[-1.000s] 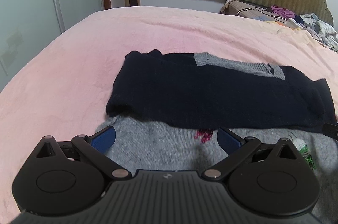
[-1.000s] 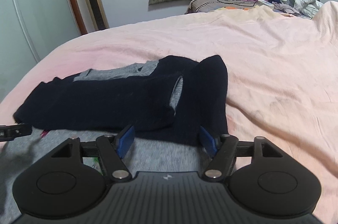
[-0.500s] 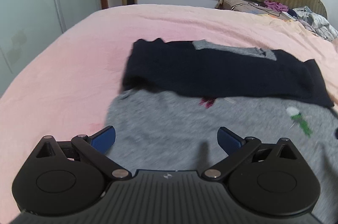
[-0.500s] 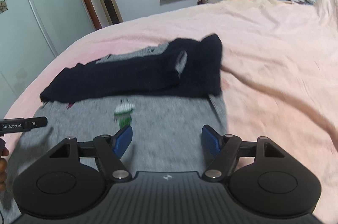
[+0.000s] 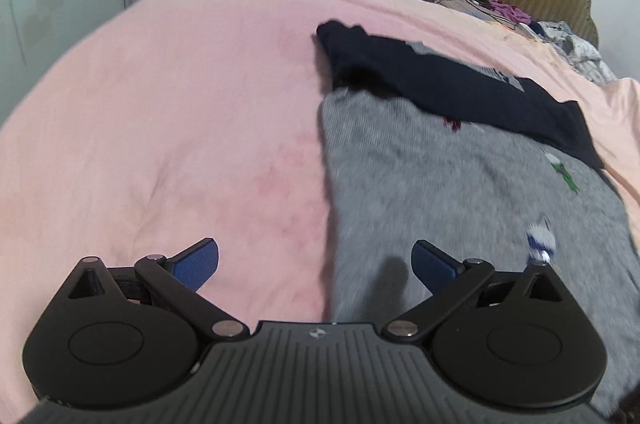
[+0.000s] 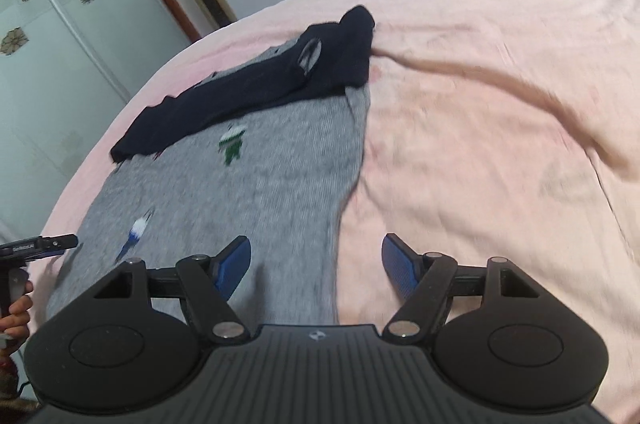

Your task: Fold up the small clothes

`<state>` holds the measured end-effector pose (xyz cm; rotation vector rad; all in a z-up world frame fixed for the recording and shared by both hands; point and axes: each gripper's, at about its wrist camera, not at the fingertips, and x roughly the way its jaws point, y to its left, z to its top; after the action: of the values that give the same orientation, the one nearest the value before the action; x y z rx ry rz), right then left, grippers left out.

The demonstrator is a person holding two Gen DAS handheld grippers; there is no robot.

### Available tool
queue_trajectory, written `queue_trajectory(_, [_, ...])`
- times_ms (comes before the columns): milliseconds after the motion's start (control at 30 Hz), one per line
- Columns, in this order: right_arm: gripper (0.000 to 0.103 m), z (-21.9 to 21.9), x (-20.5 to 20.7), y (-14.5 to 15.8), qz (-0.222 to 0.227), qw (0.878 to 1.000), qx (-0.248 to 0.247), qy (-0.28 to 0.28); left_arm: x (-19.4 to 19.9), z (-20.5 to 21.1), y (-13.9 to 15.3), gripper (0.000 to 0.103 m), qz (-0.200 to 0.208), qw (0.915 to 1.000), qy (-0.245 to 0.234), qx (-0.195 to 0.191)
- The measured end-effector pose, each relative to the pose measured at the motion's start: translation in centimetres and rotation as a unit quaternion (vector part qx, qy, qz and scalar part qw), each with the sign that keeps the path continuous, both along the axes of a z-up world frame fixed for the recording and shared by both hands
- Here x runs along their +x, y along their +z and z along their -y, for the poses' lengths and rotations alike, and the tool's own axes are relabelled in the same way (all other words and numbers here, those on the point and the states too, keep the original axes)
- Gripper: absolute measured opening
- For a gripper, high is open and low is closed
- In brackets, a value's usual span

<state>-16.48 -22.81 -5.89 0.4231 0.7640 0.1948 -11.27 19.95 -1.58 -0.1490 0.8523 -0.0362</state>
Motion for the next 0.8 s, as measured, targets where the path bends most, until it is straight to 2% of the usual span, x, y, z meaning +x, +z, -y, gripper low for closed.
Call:
queue_trajectory(133, [0.073, 0.5, -2.0, 0.0, -0.007, 0.999, 0.018, 0.034, -1.6, -0.7, -0.5, 0.102, -0.003, 0.9992, -0.032, -0.022])
queue_trajectory(233, [0.074, 0.1, -3.1, -0.3, -0.013, 0.996, 0.044, 0.074, -2.3, 0.1, -0.6, 0.103, -0.008, 0.9962, -0.078, -0.04])
queue_trajectory(333, [0.074, -1.1, -3.4, -1.1, -0.017, 0.988, 0.087, 0.123, -2.6, 1.6, -0.7, 0.102, -0.015, 0.989, -0.128, -0.073])
queue_trajectory(433, [0.074, -2.6, -2.9, -1.4, -0.016, 0.982, 0.115, 0.15, -2.5, 3.6, -0.9, 0.102, -0.026, 0.9767, -0.174, -0.123])
queue_trajectory(500, [0.067, -3.6, -2.1, -1.5, -0.013, 0.979, 0.13, 0.158, -2.5, 4.8, -1.1, 0.101, -0.032, 0.9725, -0.189, -0.133])
queue_trajectory(533, [0.047, -4.3, -1.7, -1.5, -0.014, 0.978, 0.125, 0.165, -2.5, 5.3, -1.1, 0.098, -0.032, 0.9716, -0.194, -0.131])
queue_trajectory(567, [0.028, -5.1, -1.3, -1.4, -0.017, 0.979, 0.11, 0.169, -2.3, 5.8, -1.2, 0.085, -0.037, 0.9692, -0.202, -0.135])
queue_trajectory(600, [0.023, -5.8, -0.8, -1.3, -0.021, 0.981, 0.094, 0.169, -2.2, 6.3, -1.2, 0.076, -0.044, 0.9683, -0.206, -0.134])
queue_trajectory(667, [0.014, -6.5, -0.2, -1.2, -0.02, 0.981, 0.089, 0.171, -1.8, 7.2, -1.0, 0.026, -0.058, 0.9693, -0.208, -0.117])
queue_trajectory(700, [0.013, -6.5, -0.1, -0.9, -0.02, 0.981, 0.09, 0.17, -1.5, 7.5, -1.0, 0.016, -0.068, 0.9718, -0.201, -0.104])
queue_trajectory(733, [0.012, -6.4, 0.0, -0.6, -0.017, 0.981, 0.094, 0.168, -1.3, 7.5, -1.0, 0.011, -0.075, 0.9731, -0.194, -0.098])
queue_trajectory(800, [0.011, -6.0, 0.0, 0.1, -0.009, 0.98, 0.113, 0.163, -0.9, 7.4, -0.5, 0.009, -0.081, 0.9726, -0.189, -0.108])
